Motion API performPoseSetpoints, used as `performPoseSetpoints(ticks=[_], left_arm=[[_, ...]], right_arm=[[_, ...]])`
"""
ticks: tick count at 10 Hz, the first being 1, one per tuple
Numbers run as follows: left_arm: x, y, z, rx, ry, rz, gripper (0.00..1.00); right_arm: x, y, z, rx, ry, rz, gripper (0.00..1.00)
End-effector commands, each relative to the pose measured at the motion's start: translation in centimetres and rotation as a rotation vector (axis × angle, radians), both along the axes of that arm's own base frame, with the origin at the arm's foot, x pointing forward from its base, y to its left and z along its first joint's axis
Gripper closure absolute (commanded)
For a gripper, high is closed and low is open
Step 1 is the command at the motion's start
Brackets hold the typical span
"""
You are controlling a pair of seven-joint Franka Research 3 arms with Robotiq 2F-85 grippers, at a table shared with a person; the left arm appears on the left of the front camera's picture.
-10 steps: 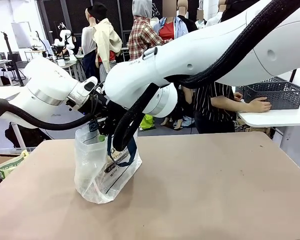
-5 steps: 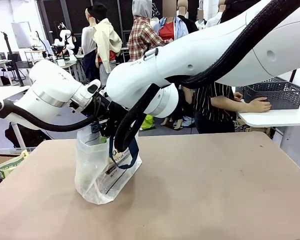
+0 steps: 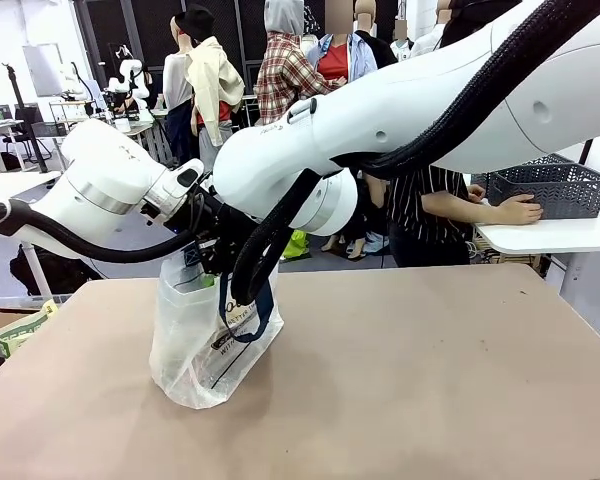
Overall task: Transfer purchased items from the store into the shopping bag.
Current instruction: Move the Reusable shopping bag to the right side of the table.
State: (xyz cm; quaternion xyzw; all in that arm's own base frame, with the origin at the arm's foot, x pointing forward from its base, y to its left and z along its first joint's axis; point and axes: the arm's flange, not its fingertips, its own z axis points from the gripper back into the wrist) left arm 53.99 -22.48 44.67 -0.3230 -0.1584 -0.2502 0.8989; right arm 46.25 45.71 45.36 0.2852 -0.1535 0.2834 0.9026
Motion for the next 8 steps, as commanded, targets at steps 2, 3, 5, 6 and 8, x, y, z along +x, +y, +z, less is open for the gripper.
performPoseSetpoints(ticks=[2,3,5,6,8], left_arm=[[-0.8,-1.7,0.1,0.009,0.033,-0.017,1.0],[-0.7,-1.5,0.2,0.002,0.031,-0.008,1.0],[-0.6,-1.1,0.3,-0.008,0.035,0.001,1.0],[-0.6,-1.0,0.3,-0.011,0.037,0.003,1.0],[-0.7,-0.8,0.4,-0.027,0.039,0.007,1.0]], right_arm=[[0.1,1.3,0.3,0.016,-0.022,0.002,1.0],[0.1,1.2,0.4,0.017,-0.026,-0.012,1.0],[0.1,1.1,0.4,0.029,-0.054,-0.019,1.0],[0.1,1.1,0.4,0.033,-0.065,-0.021,1.0],[0.1,1.0,0.5,0.018,-0.063,-0.035,0.93]])
